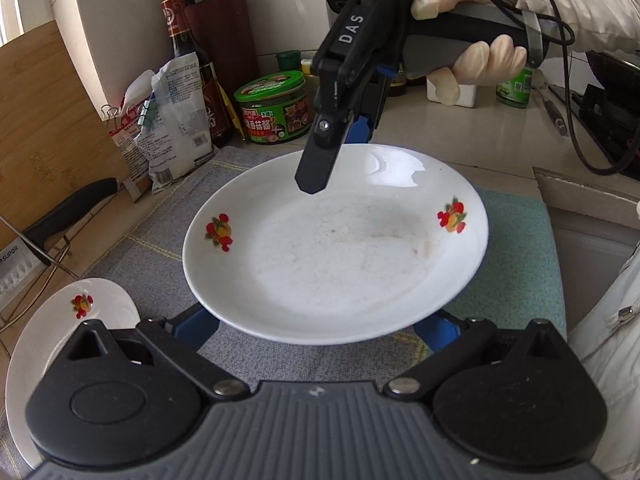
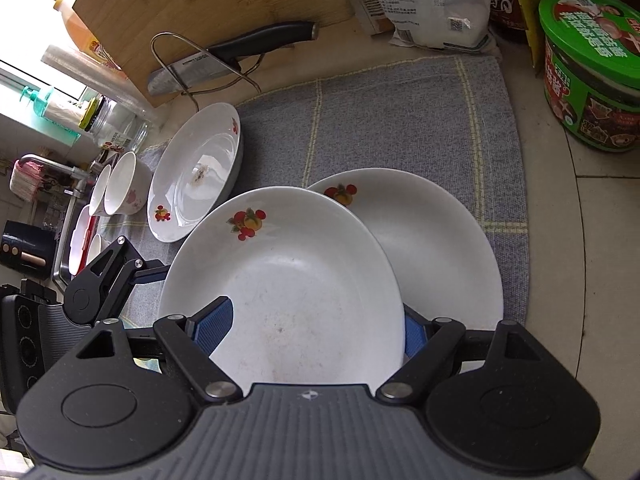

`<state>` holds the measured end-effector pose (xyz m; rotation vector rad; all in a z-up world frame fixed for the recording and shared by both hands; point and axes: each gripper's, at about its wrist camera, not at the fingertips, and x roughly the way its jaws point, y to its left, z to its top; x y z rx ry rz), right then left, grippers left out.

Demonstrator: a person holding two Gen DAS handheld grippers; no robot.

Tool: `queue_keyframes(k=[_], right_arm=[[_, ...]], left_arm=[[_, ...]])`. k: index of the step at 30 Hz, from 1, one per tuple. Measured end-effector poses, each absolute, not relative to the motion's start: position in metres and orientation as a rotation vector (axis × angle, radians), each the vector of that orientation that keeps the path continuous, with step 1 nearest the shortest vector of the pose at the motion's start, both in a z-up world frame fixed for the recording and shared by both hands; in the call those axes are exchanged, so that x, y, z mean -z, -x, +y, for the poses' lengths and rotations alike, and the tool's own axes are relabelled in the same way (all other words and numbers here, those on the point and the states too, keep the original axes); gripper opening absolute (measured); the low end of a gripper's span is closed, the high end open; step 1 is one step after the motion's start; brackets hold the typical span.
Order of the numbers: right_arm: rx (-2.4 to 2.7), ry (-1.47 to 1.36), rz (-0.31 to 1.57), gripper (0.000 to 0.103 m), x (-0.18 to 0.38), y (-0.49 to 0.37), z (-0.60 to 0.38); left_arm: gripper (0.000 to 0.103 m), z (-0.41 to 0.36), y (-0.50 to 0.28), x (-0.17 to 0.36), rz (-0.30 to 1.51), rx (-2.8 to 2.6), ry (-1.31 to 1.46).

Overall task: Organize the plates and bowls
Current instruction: 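Lower the held plate onto the other white plate with the right tool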

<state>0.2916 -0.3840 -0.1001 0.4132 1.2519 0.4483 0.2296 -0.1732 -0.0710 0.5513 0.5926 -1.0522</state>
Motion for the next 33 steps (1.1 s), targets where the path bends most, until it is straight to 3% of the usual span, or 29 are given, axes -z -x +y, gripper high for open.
queue_keyframes(k=[33], right_arm=[[-0.371, -0.370, 1.251, 0.088, 0.114, -0.292, -0.403]], left_arm=[[0.102, -0.195, -0.245, 0.077, 0.625, 1.067, -0.619]])
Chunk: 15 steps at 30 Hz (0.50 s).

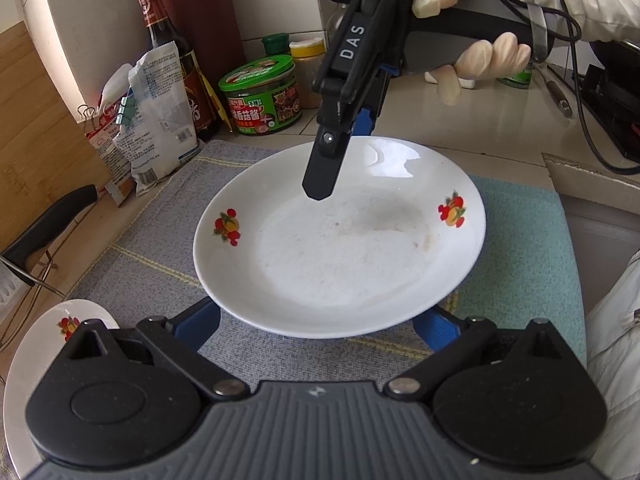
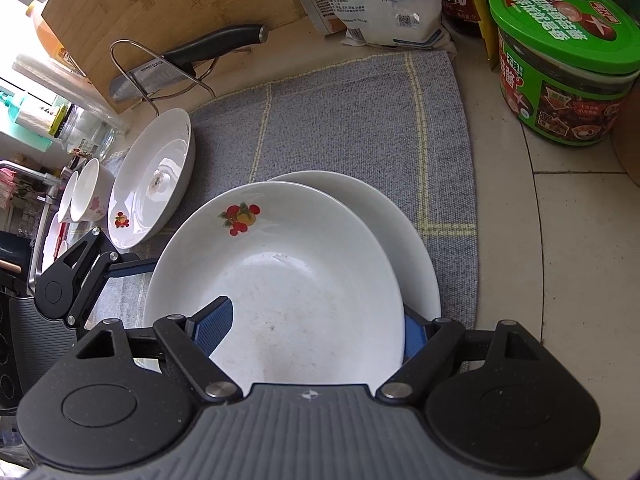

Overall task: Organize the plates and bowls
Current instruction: 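Lower the held plate onto the other white plate with the right tool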

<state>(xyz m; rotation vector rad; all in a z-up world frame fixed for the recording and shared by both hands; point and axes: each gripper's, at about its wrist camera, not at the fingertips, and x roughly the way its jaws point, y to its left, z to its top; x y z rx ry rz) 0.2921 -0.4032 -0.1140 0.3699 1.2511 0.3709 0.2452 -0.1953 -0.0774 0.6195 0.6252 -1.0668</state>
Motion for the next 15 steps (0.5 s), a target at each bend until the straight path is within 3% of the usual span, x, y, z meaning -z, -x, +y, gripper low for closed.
queue_keyframes(k=[15], right_arm=[[-0.338, -0.404, 1.253, 0.089, 0.107, -0.277, -0.412]], left_arm=[[0.102, -0.196, -0.243, 0.076, 0.592, 1.089, -0.627]])
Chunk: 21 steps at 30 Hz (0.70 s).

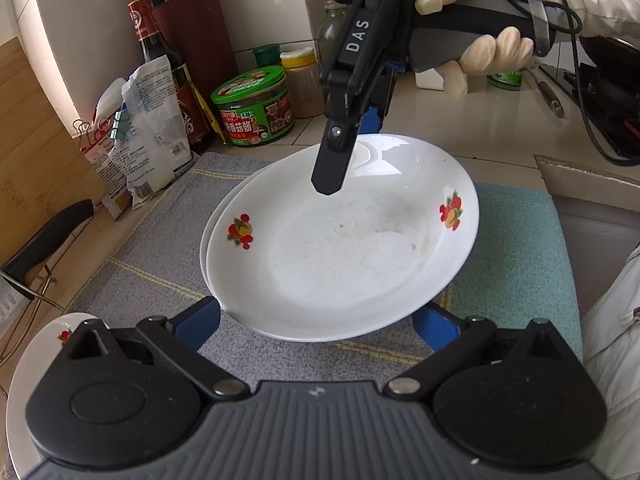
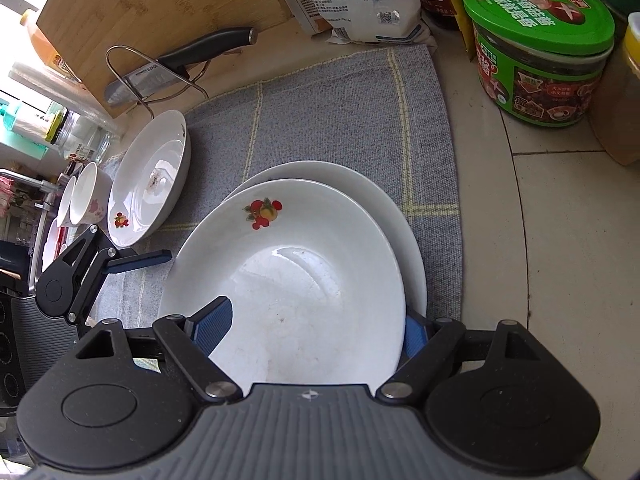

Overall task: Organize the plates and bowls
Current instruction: 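Lower the held plate onto the other white plate with the right tool, then open the right tool to release the plate and withdraw it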

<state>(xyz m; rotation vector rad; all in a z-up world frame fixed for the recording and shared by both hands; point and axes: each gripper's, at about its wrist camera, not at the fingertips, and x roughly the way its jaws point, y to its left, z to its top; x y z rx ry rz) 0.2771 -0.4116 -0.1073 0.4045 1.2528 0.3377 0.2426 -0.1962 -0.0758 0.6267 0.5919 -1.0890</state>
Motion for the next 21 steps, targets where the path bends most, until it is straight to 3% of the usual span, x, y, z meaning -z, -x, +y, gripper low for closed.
queue_keyframes(k=[21], right_arm=[[-0.281, -0.335, 1.228, 0.090, 0.092, -0.253, -0.405]], left_arm=[[0.102, -0.188, -0.232, 0.074, 0.571, 1.061, -0.598]])
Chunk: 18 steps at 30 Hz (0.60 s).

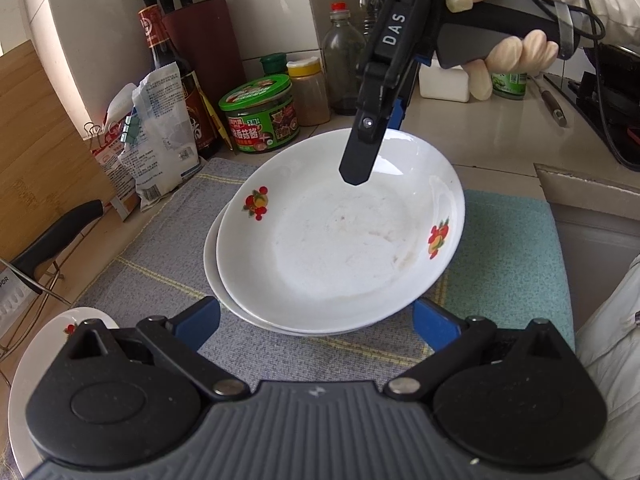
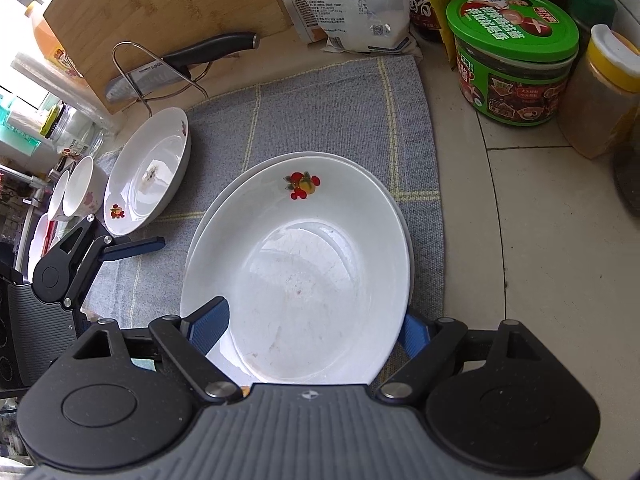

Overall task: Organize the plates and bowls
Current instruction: 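Open the right tool to release the plate and withdraw it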

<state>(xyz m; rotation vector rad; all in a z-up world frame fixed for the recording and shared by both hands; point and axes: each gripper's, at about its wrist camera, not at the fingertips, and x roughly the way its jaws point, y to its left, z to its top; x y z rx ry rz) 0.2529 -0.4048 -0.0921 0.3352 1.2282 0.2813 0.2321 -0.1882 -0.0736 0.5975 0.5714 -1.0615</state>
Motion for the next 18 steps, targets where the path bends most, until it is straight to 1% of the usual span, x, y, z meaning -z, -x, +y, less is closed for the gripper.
queue_keyframes(k=[3, 4, 9, 12, 15, 18], right_arm=[[-0.268, -0.332, 1.231, 0.092, 0.091, -0.250, -0.405], [-0.255, -0.330, 1.237, 0.095, 0.092, -0.249, -0.406], [-0.259, -0.360, 1.218, 0.095, 0.090, -0.243, -0.412], [-0.237, -0.322, 1.191, 0.098, 0.085, -0.240, -0.410], [-0.217, -0.258, 1.149, 0.103, 0.081, -0.237, -0.404], [-0.197, -0.176, 1.112, 0.103, 0.083, -0.232, -0.393]], left_arm=[[0.102, -0.186, -0.230, 0.071, 0.563, 1.050, -0.584], [0.102, -0.186, -0.230, 0.070, 0.562, 1.048, -0.579], [0.102, -0.185, -0.227, 0.068, 0.552, 1.042, -0.574], [0.102, -0.184, -0.224, 0.067, 0.559, 1.035, -0.555], [0.102, -0.185, -0.222, 0.066, 0.583, 0.991, -0.536], [0.102, -0.183, -0.219, 0.064, 0.613, 0.929, -0.501]])
